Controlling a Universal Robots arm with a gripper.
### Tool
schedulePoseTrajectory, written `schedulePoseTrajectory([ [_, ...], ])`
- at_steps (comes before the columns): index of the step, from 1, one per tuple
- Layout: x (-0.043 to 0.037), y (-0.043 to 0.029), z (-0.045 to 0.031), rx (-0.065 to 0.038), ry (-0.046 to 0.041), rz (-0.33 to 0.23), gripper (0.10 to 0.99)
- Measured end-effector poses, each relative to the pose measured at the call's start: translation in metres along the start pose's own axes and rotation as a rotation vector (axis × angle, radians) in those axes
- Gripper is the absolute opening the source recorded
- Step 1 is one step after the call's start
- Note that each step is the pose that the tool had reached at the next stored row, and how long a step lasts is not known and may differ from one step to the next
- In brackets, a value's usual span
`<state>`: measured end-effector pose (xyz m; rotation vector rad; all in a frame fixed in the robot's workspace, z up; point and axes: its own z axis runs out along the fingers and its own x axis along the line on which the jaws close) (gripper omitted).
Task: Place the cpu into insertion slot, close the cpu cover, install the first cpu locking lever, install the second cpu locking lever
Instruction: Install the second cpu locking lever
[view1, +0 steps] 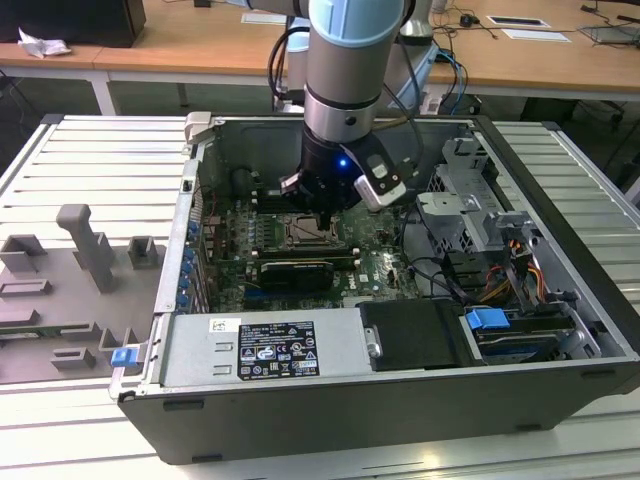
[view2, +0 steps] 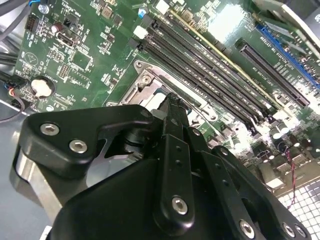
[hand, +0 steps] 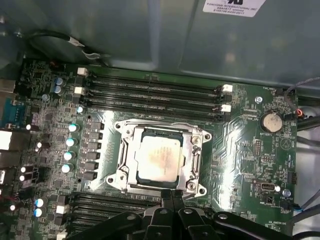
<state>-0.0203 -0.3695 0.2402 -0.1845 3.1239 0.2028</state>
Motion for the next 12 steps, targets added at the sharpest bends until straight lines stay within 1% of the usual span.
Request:
schedulePoseTrajectory([
  [1, 0.0, -0.0003, 0.0, -0.009, -0.001, 0.0, 0.106],
  [2, 0.0001, -0.0008, -0.0001, -0.025, -0.0022, 0.0, 0.106],
  [3, 0.0002, -0.0014, -0.0002, -0.035, -0.0031, 0.0, 0.106],
  [5, 0.0003, -0.0029, -0.0003, -0.037, -0.0033, 0.0, 0.106],
  [6, 0.0007, -0.0057, -0.0005, -0.037, -0.0033, 0.0, 0.106],
  [8, 0.0011, -0.0068, 0.0002, -0.037, -0.0034, 0.0, 0.106],
  [10, 0.0052, -0.0084, 0.0014, -0.036, -0.0033, 0.0, 0.106],
  [12, 0.0073, -0.0088, 0.0023, -0.037, -0.0035, 0.001, 0.106],
])
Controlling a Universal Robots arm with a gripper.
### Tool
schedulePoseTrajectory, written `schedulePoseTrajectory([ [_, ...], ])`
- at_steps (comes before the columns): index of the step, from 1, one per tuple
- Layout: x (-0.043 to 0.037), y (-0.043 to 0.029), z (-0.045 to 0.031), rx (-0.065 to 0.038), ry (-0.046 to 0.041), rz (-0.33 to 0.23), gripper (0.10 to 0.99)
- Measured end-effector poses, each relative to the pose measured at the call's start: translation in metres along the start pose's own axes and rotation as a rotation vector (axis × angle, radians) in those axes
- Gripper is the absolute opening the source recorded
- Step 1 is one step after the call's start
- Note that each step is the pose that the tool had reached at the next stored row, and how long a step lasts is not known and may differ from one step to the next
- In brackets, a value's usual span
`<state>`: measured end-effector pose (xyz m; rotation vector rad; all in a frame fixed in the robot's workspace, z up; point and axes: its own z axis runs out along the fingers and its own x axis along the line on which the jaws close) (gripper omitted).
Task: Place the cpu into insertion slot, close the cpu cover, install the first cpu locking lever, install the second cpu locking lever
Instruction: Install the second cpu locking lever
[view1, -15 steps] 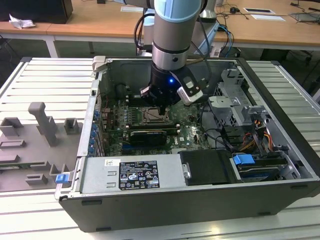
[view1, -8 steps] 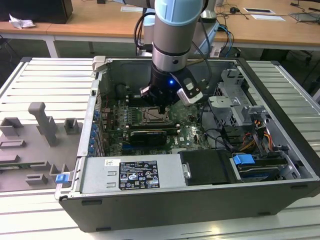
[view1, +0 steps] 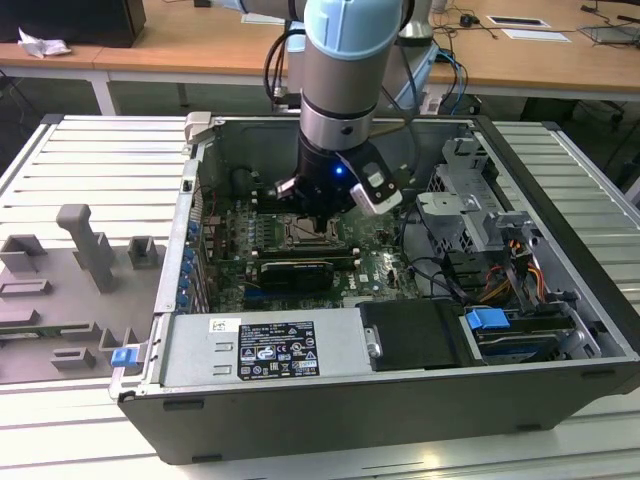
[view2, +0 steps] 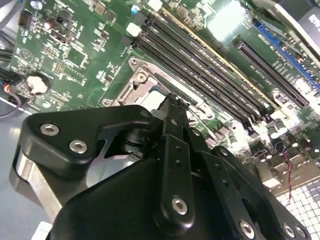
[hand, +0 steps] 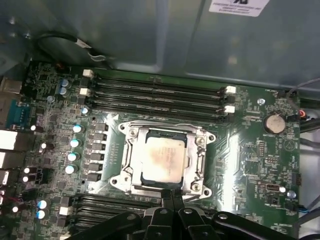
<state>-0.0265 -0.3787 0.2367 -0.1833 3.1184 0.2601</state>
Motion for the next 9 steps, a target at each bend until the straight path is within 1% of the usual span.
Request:
schedulePoseTrajectory([
  [2, 0.0004, -0.0016, 0.0004, 0.0, -0.0002, 0.002, 0.106],
  [5, 0.0017, -0.007, 0.0002, 0.0, -0.0004, 0.004, 0.106],
  [6, 0.0043, -0.0092, 0.0, 0.0, -0.0005, 0.004, 0.106],
  [7, 0.013, -0.0093, 0.0003, 0.0, -0.0006, 0.003, 0.106],
  [9, 0.019, -0.0092, 0.0016, 0.0, -0.0006, 0.003, 0.106],
])
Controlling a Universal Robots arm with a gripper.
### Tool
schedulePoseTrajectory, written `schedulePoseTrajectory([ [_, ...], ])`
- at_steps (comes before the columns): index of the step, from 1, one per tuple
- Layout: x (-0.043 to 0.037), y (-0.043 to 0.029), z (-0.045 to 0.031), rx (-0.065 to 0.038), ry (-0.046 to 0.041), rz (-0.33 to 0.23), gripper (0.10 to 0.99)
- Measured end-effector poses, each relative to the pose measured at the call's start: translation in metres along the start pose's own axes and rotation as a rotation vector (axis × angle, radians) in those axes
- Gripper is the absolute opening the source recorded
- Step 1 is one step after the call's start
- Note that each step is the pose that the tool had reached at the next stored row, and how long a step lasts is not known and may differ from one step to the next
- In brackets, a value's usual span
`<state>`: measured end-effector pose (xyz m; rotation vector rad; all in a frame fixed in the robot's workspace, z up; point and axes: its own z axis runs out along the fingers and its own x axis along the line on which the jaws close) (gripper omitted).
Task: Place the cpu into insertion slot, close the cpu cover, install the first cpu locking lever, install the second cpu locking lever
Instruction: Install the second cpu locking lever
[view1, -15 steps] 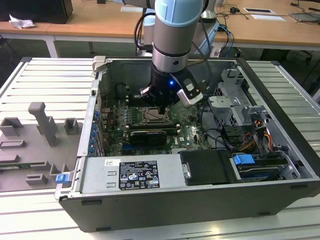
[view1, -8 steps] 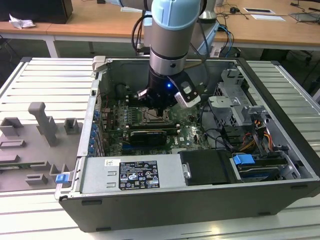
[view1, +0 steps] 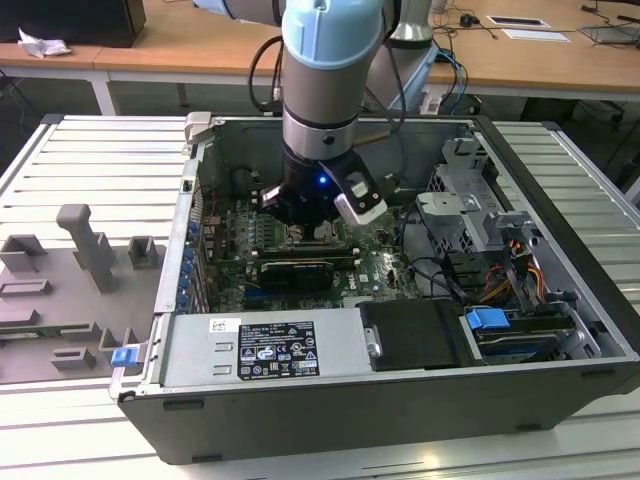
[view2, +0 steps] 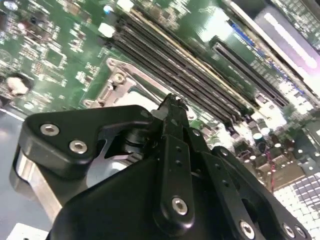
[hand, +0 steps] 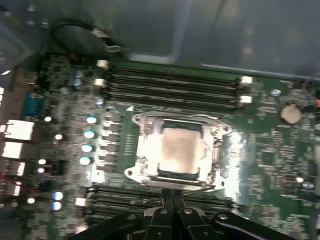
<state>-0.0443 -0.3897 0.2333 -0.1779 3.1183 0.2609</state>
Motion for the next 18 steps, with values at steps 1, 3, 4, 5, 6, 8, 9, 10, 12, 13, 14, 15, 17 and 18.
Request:
schedulePoseTrajectory([
  [1, 0.0025, -0.0004, 0.0029, 0.0, 0.0001, 0.0, 0.106],
  [3, 0.0034, -0.0009, 0.0064, 0.0, 0.0001, 0.0, 0.106],
  [4, 0.0041, -0.0012, 0.0083, 0.0, 0.0001, 0.0, 0.106],
  [5, 0.0047, -0.0014, 0.01, 0.0, 0.0001, 0.0, 0.106],
  [6, 0.0057, -0.0017, 0.0123, 0.0, 0.0001, 0.0, 0.106],
  [8, 0.0097, -0.0022, 0.0158, -0.004, -0.0001, -0.001, 0.106],
  [9, 0.0126, -0.0025, 0.0163, -0.01, -0.0009, -0.001, 0.106],
  [10, 0.0147, -0.0028, 0.0166, -0.017, -0.0017, -0.001, 0.106],
  [12, 0.0202, -0.0075, 0.0176, -0.044, -0.0052, -0.001, 0.106],
  [13, 0.0208, -0.0104, 0.0179, -0.055, -0.0064, -0.001, 0.106],
  [14, 0.0214, -0.0122, 0.0179, -0.068, -0.0079, -0.001, 0.106],
  [15, 0.0224, -0.013, 0.0179, -0.078, -0.0092, -0.001, 0.106],
  [17, 0.0253, -0.0152, 0.0182, -0.099, -0.0115, -0.001, 0.106],
  [18, 0.0262, -0.0162, 0.0187, -0.102, -0.0118, -0.001, 0.106],
])
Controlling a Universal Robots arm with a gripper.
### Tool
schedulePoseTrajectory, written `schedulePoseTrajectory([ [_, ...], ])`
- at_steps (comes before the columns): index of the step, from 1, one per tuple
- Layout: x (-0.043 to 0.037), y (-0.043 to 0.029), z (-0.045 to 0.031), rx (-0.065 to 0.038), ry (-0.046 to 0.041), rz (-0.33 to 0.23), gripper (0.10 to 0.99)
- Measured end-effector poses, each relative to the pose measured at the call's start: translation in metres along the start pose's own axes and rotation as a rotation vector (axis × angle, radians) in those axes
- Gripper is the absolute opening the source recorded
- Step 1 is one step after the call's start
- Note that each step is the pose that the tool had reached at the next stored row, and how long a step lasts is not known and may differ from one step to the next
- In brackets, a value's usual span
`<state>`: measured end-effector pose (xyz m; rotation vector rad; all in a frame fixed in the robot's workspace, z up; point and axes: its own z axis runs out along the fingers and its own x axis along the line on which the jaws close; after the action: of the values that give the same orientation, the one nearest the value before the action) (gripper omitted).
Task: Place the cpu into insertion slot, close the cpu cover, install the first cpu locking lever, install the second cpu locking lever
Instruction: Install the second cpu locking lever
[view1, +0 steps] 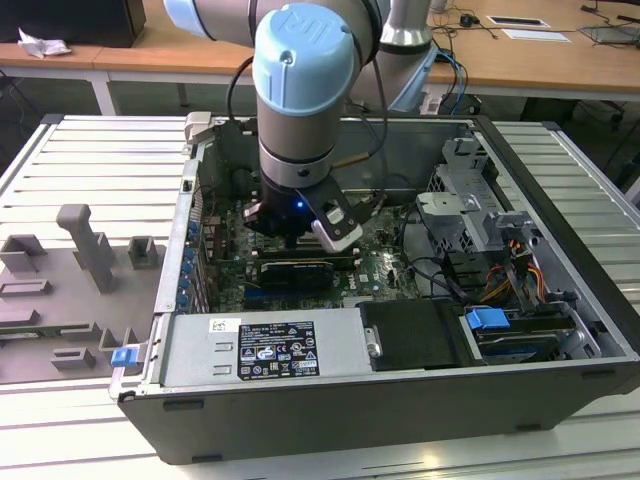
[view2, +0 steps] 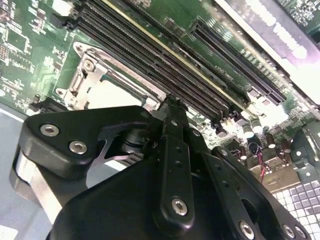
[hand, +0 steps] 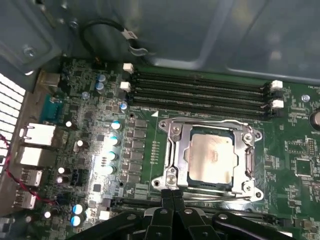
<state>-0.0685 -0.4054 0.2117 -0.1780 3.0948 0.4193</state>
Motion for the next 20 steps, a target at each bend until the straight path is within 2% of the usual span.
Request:
schedulePoseTrajectory([
  [4, 0.0028, -0.0036, 0.003, -0.007, -0.0014, 0.0, 0.106],
  [7, 0.0063, -0.0077, 0.0084, -0.028, -0.0046, 0.0, 0.106],
  [8, 0.0079, -0.0082, 0.0103, -0.038, -0.006, -0.001, 0.106],
  [10, 0.0084, -0.009, 0.0133, -0.045, -0.0065, -0.001, 0.106],
  [11, 0.0086, -0.0094, 0.0147, -0.052, -0.0075, 0.0, 0.106],
  [14, 0.0087, -0.0093, 0.0154, -0.065, -0.0092, -0.001, 0.106],
  [16, 0.01, -0.009, 0.0161, -0.07, -0.0098, -0.001, 0.106],
  [20, 0.012, -0.0092, 0.0177, -0.07, -0.0097, -0.001, 0.106],
])
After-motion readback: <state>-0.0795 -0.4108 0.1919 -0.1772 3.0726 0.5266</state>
